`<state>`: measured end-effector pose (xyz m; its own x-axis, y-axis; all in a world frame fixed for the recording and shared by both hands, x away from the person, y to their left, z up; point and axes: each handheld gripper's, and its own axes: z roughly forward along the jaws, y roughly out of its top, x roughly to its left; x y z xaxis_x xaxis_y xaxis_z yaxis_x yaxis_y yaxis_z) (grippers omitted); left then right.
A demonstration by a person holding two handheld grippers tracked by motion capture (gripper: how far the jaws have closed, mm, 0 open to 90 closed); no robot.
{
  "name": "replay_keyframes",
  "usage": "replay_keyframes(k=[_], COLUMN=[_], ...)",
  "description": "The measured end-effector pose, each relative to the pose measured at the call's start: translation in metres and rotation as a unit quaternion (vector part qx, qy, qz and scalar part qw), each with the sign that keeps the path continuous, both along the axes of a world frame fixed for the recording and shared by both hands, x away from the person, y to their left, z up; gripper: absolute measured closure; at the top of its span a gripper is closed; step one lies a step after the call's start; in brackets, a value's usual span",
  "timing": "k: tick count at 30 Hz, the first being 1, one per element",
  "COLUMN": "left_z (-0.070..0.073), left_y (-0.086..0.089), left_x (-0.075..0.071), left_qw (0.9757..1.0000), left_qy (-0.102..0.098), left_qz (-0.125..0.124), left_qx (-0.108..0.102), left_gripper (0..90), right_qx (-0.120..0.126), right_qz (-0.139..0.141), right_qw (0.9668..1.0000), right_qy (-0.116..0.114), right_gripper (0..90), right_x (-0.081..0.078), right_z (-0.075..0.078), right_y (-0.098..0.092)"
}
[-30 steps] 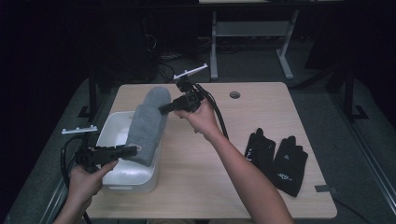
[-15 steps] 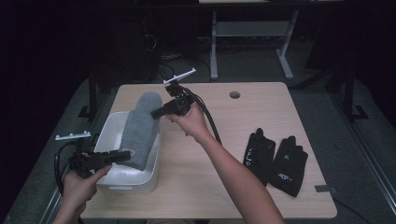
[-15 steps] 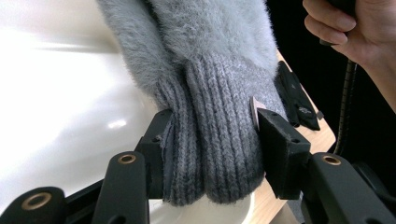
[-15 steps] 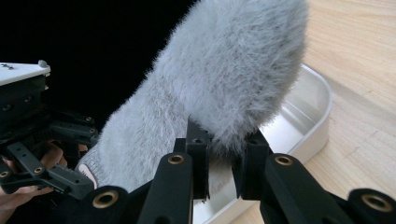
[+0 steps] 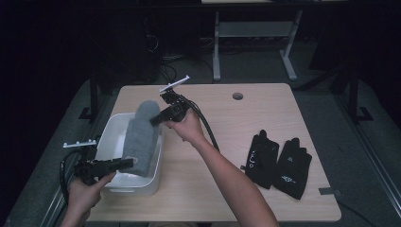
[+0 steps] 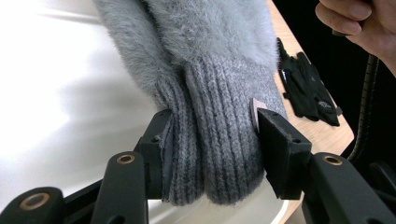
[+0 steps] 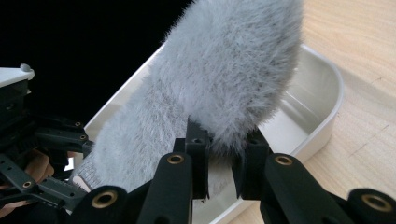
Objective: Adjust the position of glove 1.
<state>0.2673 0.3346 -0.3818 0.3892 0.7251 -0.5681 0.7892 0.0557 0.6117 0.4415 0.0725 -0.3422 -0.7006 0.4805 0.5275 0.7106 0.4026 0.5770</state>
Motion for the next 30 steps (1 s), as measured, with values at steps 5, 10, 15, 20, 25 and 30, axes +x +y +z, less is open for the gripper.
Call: replay_keyframes(k=[5,10,15,20,25,30], left_z=[-0.006,-0.011,-0.015,-0.019,-0.023,-0.025], left_y=[0.000,0.001,-0.001,-0.004,-0.006,-0.006], left_x=[0.000,0.001,0.001,0.002,0.003,0.004], left_qw=[1.0000,0.9998,0.9997,0.9993,0.9987,0.9983], left_qy=[0.007,0.012,0.019,0.026,0.035,0.042], left_qz=[0.002,-0.002,-0.002,-0.005,-0.008,-0.006], left_qx=[0.003,0.014,0.018,0.028,0.037,0.041], left_gripper=[49.5,49.3,48.7,47.5,47.1,44.1], right_qx=[-0.005,-0.013,-0.022,-0.036,-0.044,-0.052], right_qz=[0.003,0.002,0.005,0.008,0.010,0.014], right_qw=[1.0000,0.9999,0.9997,0.9993,0.9990,0.9985], right_qy=[0.006,0.007,0.006,0.004,0.001,-0.004], right_gripper=[77.9,77.9,77.9,77.6,77.4,76.3], right_x=[0.002,0.002,0.002,0.002,0.002,0.001], right_z=[-0.008,-0.013,-0.017,-0.022,-0.025,-0.027], right_y=[0.003,0.006,0.009,0.011,0.013,0.015])
